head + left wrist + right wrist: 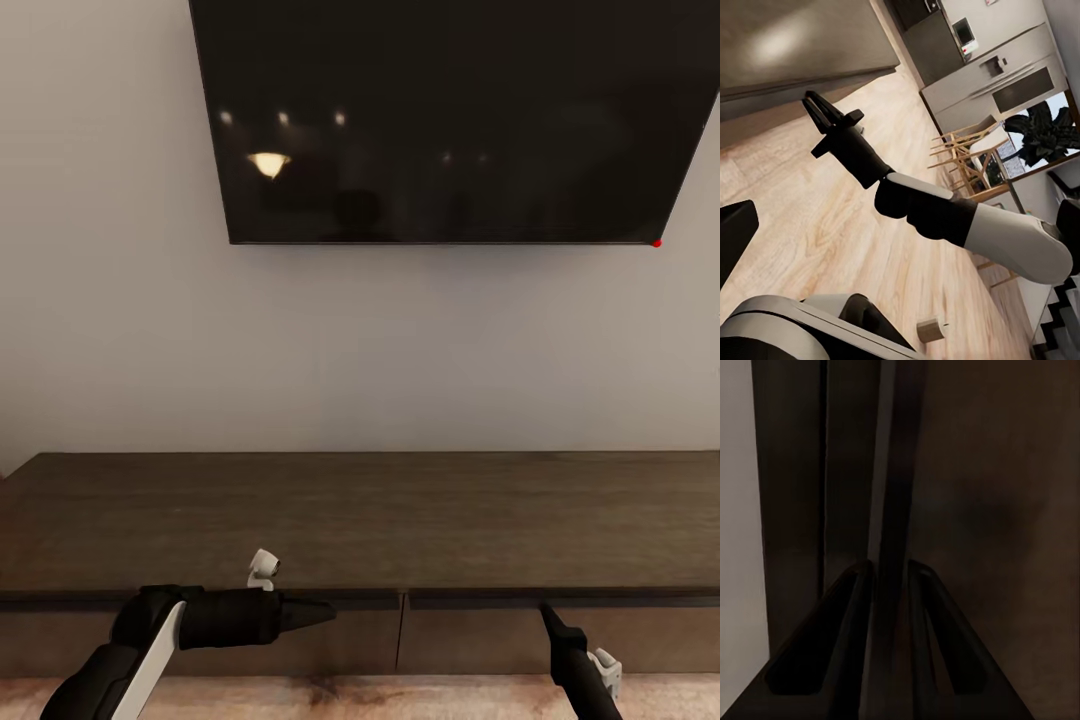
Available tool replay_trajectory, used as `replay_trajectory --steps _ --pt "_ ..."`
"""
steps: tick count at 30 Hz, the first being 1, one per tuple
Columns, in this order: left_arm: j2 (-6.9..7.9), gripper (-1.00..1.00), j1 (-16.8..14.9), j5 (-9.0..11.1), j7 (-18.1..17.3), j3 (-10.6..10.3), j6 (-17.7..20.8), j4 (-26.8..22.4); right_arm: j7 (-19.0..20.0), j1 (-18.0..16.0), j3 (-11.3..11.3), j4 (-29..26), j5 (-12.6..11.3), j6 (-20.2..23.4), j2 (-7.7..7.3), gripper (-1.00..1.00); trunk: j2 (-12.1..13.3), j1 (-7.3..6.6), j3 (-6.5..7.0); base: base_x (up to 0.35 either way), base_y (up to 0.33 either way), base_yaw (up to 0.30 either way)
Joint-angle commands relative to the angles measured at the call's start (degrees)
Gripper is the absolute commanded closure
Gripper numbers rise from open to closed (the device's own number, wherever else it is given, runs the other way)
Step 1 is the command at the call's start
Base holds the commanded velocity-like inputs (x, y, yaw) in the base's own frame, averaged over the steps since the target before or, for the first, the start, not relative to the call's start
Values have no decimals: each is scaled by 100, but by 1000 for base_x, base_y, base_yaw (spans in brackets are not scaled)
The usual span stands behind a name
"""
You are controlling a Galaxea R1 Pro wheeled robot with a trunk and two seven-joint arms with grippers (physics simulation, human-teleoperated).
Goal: Place each of the two pumpkins and all three candles from the living room inside a cabinet in the living room (use any cabinet), then make sure every cabinet is closed, and position the cauldron so it is next to a table in the living room.
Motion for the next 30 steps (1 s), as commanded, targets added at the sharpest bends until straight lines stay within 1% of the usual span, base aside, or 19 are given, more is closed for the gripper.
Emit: replay_trajectory --steps 1,14,30 --pt "4 -100 -3 23 0 -7 36 -1 -33 -1 -26 118 -59 52 0 100 -1 -1 -6 -82 0 0" --pt "4 -100 -3 27 0 -6 36 -4 -33 -1 -24 118 -54 52 -3 100 -1 -1 -6 -73 0 0" --pt "4 -100 -3 25 0 -2 36 -4 -16 -1 -17 109 -41 53 -5 100 -1 -1 -6 -4 0 0"
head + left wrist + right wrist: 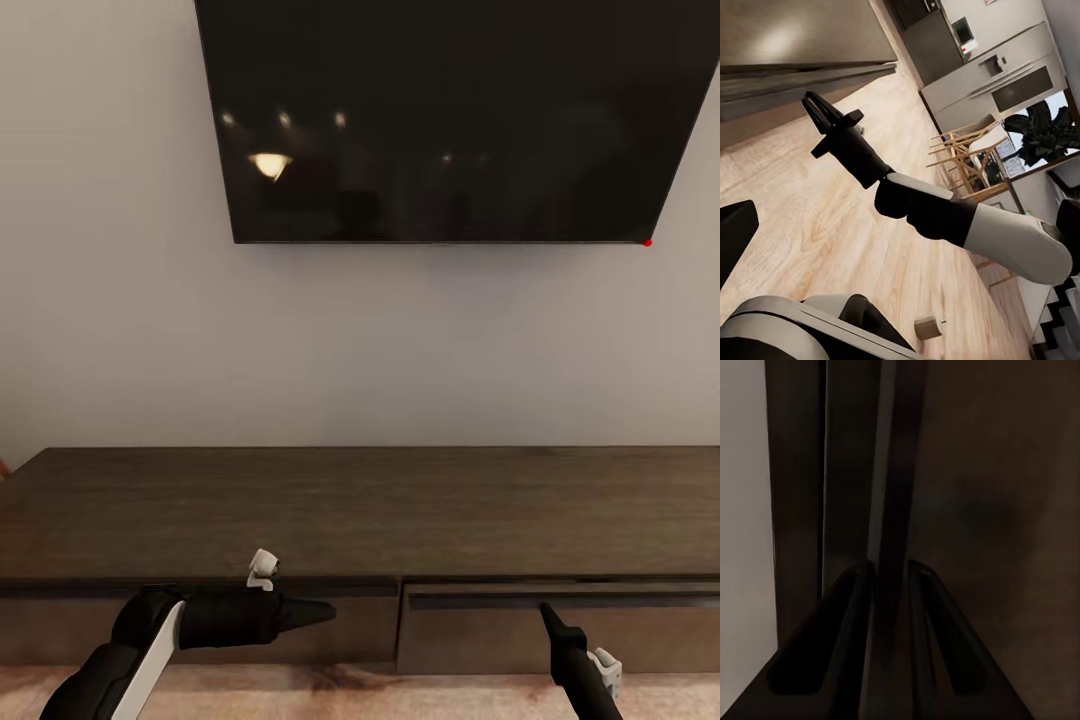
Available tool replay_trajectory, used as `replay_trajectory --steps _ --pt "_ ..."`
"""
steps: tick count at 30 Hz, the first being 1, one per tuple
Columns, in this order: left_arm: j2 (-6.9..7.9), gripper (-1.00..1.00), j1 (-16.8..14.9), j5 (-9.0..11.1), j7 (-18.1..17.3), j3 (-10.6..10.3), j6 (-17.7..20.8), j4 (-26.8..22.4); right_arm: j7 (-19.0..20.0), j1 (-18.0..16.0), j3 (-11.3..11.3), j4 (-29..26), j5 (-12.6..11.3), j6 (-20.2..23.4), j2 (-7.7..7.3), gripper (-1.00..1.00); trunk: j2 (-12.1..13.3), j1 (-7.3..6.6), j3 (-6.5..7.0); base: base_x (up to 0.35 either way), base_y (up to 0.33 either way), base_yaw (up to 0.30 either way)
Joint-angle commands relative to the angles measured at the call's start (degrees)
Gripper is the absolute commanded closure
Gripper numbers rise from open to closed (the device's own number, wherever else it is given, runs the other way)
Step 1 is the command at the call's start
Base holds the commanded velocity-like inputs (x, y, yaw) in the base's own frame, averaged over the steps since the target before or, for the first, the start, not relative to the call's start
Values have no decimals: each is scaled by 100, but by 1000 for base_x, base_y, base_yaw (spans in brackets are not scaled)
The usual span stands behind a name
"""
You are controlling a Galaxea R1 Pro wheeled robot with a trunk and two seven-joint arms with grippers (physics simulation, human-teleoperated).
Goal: Place each of the two pumpkins and all three candles from the living room inside a cabinet in the living room (use any cabinet), then make sure every cabinet is closed, and position the cauldron so it is next to a table in the living room.
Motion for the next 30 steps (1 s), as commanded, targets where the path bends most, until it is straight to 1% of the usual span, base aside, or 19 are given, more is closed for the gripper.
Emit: replay_trajectory --steps 1,17,23,30 --pt "4 -100 -3 21 0 -7 36 -1 11 -1 -20 124 -55 52 0 100 -1 0 -6 -7 0 0" --pt "4 -100 -3 22 0 -19 36 -4 3 -1 -20 125 -59 59 -5 100 -1 0 -6 -150 0 0" --pt "4 -100 -3 21 0 -13 36 -3 10 -1 -20 124 -60 60 -8 100 -1 0 -6 -220 0 0" --pt "4 -100 -3 22 0 -3 36 0 11 -1 -20 124 -53 60 -8 100 -1 0 -6 -40 0 0"
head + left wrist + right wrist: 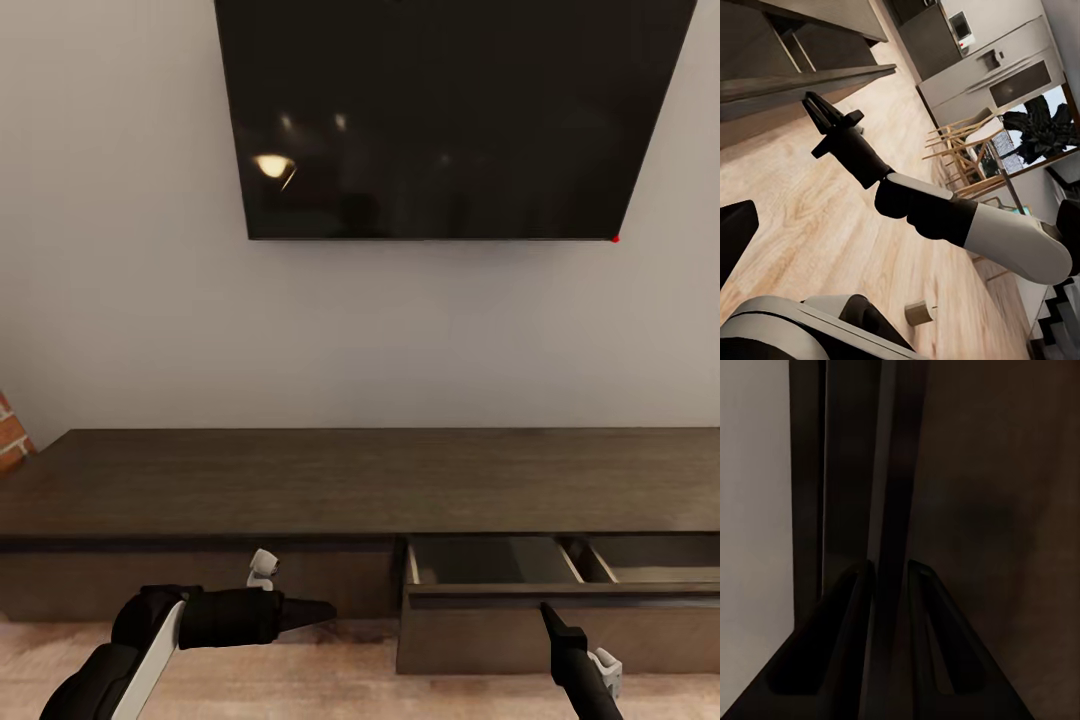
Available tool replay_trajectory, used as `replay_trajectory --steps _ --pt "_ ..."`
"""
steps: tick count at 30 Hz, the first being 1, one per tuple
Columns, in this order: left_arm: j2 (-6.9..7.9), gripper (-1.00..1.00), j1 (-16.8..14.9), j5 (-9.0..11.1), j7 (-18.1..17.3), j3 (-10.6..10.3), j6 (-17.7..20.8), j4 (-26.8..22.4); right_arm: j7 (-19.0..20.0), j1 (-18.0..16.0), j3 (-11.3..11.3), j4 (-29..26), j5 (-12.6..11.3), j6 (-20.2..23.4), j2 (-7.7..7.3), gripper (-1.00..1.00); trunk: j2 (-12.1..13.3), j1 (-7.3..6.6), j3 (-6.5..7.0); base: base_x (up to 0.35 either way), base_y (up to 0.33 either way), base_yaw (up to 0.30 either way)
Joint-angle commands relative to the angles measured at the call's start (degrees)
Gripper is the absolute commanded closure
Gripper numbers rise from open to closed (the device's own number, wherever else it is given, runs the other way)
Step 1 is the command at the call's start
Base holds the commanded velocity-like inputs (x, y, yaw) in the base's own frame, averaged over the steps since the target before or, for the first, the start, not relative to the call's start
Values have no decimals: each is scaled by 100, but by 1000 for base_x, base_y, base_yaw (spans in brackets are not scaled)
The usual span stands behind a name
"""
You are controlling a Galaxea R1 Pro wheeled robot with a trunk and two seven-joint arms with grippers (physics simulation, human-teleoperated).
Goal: Place each of the two pumpkins and all three candles from the living room inside a cabinet in the living room (use any cabinet), then make sure every cabinet is closed, and position the cauldron so it is next to a table in the living room.
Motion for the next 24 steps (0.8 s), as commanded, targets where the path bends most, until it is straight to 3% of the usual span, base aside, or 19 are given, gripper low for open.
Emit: replay_trajectory --steps 1,24 --pt "4 -100 -3 21 0 -7 36 -3 11 -1 -22 122 -54 52 0 100 -1 0 -6 -2 0 0" --pt "4 -100 -3 21 -1 -16 36 -4 18 -1 -22 122 -49 61 0 100 -1 0 -6 -57 0 0"
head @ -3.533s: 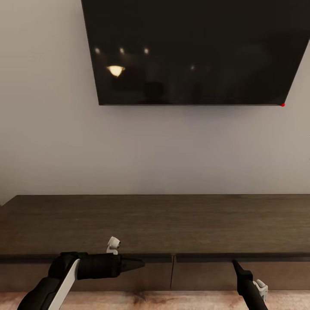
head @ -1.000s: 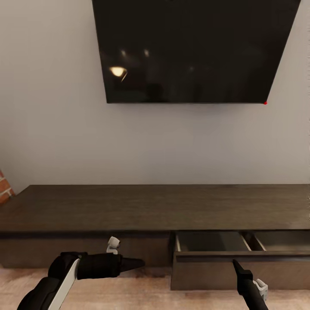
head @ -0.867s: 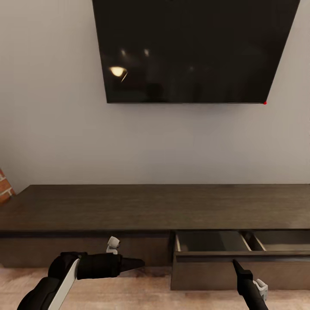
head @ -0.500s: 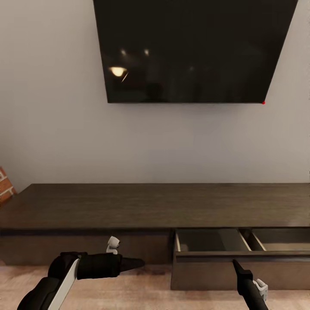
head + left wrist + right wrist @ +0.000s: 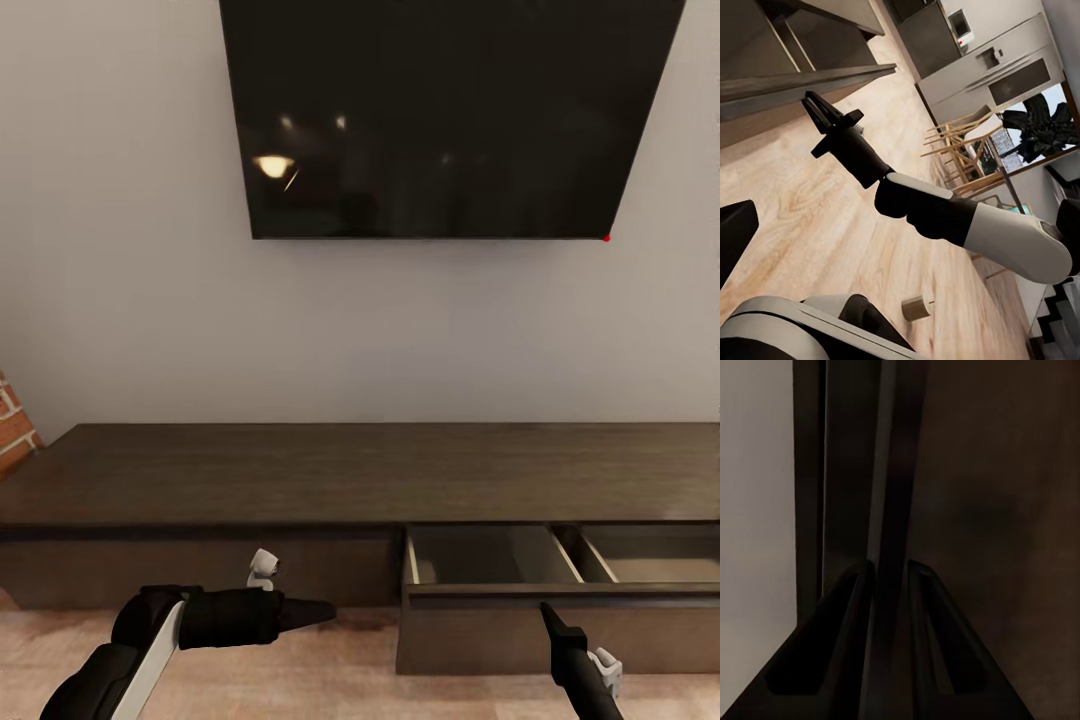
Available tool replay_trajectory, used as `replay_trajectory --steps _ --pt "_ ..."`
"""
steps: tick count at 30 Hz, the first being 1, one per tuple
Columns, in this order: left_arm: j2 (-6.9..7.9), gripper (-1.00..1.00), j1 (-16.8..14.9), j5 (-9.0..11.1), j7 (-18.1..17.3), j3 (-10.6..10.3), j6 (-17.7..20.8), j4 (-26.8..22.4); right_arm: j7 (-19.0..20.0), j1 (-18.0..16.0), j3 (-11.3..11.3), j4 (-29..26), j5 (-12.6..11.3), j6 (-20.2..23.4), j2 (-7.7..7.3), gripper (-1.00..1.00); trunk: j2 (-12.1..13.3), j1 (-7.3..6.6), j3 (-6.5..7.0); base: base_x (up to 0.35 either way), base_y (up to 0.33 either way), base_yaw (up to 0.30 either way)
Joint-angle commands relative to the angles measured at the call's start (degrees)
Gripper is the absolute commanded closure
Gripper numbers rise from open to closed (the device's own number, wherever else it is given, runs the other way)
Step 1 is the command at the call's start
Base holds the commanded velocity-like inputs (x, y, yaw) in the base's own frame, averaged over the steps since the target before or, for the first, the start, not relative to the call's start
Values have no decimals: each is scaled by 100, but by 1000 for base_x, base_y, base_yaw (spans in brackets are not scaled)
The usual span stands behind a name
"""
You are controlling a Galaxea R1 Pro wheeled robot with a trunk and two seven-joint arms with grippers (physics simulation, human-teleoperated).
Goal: Place each of the two pumpkins and all three candles from the living room inside a cabinet in the living room (use any cabinet), then make sure every cabinet is closed, and position the cauldron so it is next to a table in the living room.
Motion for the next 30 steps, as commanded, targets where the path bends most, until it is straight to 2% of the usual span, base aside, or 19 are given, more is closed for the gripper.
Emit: replay_trajectory --steps 1,30 --pt "4 -100 -3 21 0 -7 36 0 13 0 -16 119 -53 54 0 100 -2 -1 -6 -69 0 0" --pt "10 -100 -3 21 -8 2 36 1 27 0 -17 119 -60 54 7 100 -2 -1 -6 -71 0 0"
